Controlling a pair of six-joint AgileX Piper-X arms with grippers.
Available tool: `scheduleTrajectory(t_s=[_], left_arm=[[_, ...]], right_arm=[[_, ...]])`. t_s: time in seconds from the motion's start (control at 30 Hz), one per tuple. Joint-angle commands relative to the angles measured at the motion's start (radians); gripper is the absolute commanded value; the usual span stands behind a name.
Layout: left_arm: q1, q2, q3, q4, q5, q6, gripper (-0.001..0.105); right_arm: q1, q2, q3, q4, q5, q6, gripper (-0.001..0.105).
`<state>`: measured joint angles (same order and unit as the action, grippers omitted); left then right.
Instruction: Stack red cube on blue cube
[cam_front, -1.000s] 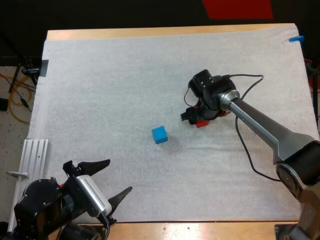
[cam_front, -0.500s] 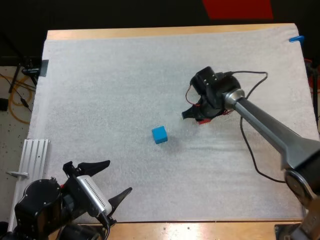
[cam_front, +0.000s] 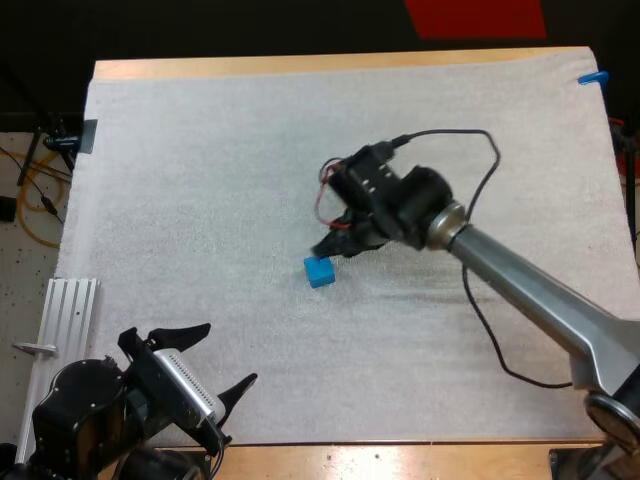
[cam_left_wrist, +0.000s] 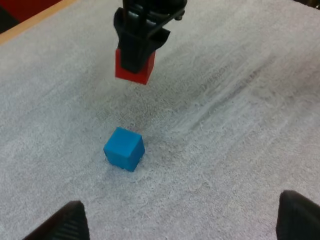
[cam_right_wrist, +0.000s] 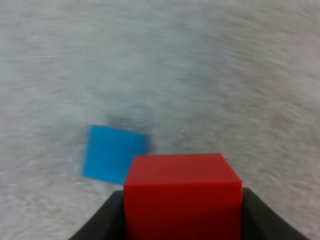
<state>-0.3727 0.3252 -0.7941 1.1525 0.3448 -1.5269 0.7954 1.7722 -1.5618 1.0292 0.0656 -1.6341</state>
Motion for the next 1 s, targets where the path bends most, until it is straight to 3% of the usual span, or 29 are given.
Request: scheduleTrajectory(t_s=[0.0,0.17,0.43,0.7,0.97], left_arm=[[-0.005,0.003,-0.007,0.002,-0.012,-0.01,0.074],[-0.005,0.003,-0.007,0.002,-0.012,-0.01,0.074],[-0.005,0.003,-0.007,0.002,-0.012,-0.01,0.074],[-0.005,0.003,-0.007,0.002,-0.012,-0.01,0.074],[-0.005,0.003,-0.007,0.002,-0.012,-0.01,0.074]], right_arm=[[0.014,-0.002,-0.01,-0.003,0.016,-0.008,0.031],[0.06,0.021,-0.025,-0.015,0.01,0.024,0.031],[0.108,0.148,-0.142,0.027,0.01,0.11,0.031],[0.118,0.216,-0.15,0.03,0.052,0.197,0.031],[0.118,0.239,-0.15,0.008,0.081,0.21,0.031]])
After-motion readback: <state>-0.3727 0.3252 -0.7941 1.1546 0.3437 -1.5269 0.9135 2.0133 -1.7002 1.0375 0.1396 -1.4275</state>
